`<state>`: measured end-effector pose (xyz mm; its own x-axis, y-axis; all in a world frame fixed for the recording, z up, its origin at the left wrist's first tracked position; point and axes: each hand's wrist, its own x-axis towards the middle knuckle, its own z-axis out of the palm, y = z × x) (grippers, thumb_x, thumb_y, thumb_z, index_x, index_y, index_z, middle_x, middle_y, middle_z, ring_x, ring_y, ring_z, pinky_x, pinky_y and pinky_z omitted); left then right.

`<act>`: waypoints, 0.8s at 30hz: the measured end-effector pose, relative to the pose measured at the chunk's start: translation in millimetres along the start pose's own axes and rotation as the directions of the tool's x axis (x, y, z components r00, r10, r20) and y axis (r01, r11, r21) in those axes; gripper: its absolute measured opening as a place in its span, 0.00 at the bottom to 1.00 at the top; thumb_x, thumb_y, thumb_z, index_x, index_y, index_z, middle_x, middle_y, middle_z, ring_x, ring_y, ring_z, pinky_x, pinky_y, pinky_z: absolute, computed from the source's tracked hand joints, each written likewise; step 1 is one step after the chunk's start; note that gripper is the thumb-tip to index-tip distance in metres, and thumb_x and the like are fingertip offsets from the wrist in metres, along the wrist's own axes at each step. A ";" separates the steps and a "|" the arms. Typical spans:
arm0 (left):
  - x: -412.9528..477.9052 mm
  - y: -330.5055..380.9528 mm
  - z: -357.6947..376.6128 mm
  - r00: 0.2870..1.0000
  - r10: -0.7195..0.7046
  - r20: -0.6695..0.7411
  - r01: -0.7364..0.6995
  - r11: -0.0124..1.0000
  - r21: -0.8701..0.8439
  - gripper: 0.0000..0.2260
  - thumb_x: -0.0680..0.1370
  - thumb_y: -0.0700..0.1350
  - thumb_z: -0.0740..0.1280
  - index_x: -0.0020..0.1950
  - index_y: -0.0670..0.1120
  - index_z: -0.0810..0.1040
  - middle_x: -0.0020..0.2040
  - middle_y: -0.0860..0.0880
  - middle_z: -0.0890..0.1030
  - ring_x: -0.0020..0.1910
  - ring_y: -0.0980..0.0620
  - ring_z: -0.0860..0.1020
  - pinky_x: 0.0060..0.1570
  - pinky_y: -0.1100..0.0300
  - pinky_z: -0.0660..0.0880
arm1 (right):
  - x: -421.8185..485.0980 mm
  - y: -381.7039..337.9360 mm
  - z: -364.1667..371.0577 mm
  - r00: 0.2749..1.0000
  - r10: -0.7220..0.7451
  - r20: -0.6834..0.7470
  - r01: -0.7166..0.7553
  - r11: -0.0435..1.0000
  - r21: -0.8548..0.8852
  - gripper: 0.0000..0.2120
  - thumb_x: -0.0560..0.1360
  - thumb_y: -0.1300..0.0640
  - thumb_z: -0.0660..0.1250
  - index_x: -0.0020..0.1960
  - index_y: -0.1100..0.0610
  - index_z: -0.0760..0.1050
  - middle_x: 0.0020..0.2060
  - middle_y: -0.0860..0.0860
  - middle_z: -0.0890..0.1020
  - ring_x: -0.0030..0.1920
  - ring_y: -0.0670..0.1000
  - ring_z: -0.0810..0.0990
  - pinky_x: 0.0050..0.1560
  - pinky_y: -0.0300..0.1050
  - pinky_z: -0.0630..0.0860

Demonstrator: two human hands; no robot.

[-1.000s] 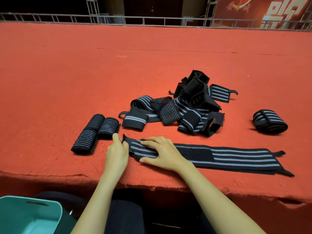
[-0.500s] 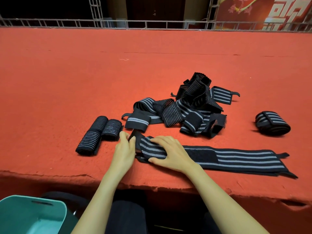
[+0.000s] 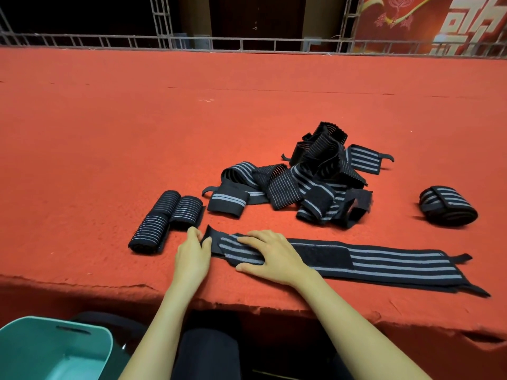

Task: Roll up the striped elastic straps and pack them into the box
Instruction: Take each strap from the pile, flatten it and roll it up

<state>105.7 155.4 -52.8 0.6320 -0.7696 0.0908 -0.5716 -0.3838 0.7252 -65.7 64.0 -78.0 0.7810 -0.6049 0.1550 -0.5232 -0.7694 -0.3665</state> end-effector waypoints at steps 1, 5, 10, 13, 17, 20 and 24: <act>0.9 -2.0 1.4 1.000 -0.010 -0.008 0.010 1.000 -0.005 0.06 0.79 0.42 0.62 0.48 0.41 0.67 0.43 0.40 0.77 0.48 0.37 0.75 0.44 0.51 0.65 | -0.3 -0.2 -0.3 1.000 0.004 0.002 -0.004 1.000 0.002 0.36 0.69 0.28 0.55 0.72 0.45 0.66 0.69 0.45 0.69 0.69 0.47 0.64 0.71 0.50 0.59; 6.6 -7.4 5.0 0.997 -0.074 -0.012 0.074 0.997 0.007 0.10 0.76 0.43 0.67 0.52 0.40 0.70 0.52 0.40 0.75 0.56 0.38 0.72 0.54 0.51 0.65 | -2.7 -2.1 -1.1 0.999 -0.019 0.027 0.020 1.000 -0.023 0.33 0.71 0.29 0.52 0.73 0.39 0.61 0.72 0.46 0.65 0.70 0.48 0.61 0.72 0.48 0.55; 4.9 -6.1 5.3 0.972 -0.235 0.018 0.225 0.947 0.229 0.24 0.78 0.58 0.61 0.64 0.41 0.71 0.66 0.38 0.66 0.66 0.39 0.61 0.66 0.50 0.58 | -3.5 -1.9 -3.2 0.996 -0.041 0.075 0.044 0.999 -0.028 0.35 0.70 0.26 0.46 0.73 0.38 0.61 0.74 0.46 0.62 0.72 0.49 0.58 0.72 0.48 0.52; 4.4 -2.8 5.3 0.964 -0.262 0.052 0.249 0.951 0.183 0.23 0.77 0.59 0.61 0.62 0.42 0.74 0.65 0.38 0.68 0.66 0.39 0.62 0.66 0.50 0.59 | -3.1 -0.5 -2.7 0.997 -0.038 0.071 0.040 0.999 -0.020 0.36 0.69 0.26 0.45 0.73 0.37 0.61 0.74 0.45 0.62 0.73 0.49 0.58 0.72 0.48 0.52; -2.0 -0.5 4.7 0.973 -0.225 -0.046 0.210 0.953 -0.216 0.12 0.75 0.49 0.70 0.51 0.43 0.73 0.50 0.46 0.76 0.57 0.42 0.73 0.56 0.53 0.68 | -4.4 -0.5 -1.9 0.997 -0.044 0.061 0.044 0.999 -0.004 0.35 0.69 0.26 0.46 0.73 0.37 0.61 0.73 0.45 0.63 0.72 0.48 0.58 0.73 0.48 0.52; -11.6 6.0 6.7 0.969 -0.222 -0.109 0.144 0.864 -0.483 0.15 0.73 0.42 0.71 0.55 0.46 0.69 0.48 0.49 0.78 0.51 0.48 0.77 0.53 0.56 0.72 | -4.6 0.3 -1.5 0.998 -0.044 0.046 0.043 0.999 0.009 0.35 0.69 0.26 0.47 0.73 0.38 0.62 0.72 0.45 0.64 0.72 0.47 0.59 0.73 0.47 0.52; -19.2 17.7 18.8 0.917 -0.400 -0.014 0.155 0.387 -0.909 0.21 0.73 0.33 0.70 0.62 0.42 0.66 0.60 0.44 0.76 0.57 0.48 0.77 0.57 0.56 0.74 | -4.4 3.2 0.7 0.999 -0.047 0.011 0.047 0.998 0.031 0.35 0.70 0.26 0.48 0.72 0.39 0.64 0.71 0.44 0.67 0.71 0.47 0.62 0.72 0.45 0.53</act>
<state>73.6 153.7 -54.6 0.8150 -0.5449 -0.1970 0.3521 0.1959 0.9152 -70.6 64.4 -80.5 0.8086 -0.5656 0.1624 -0.4751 -0.7903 -0.3870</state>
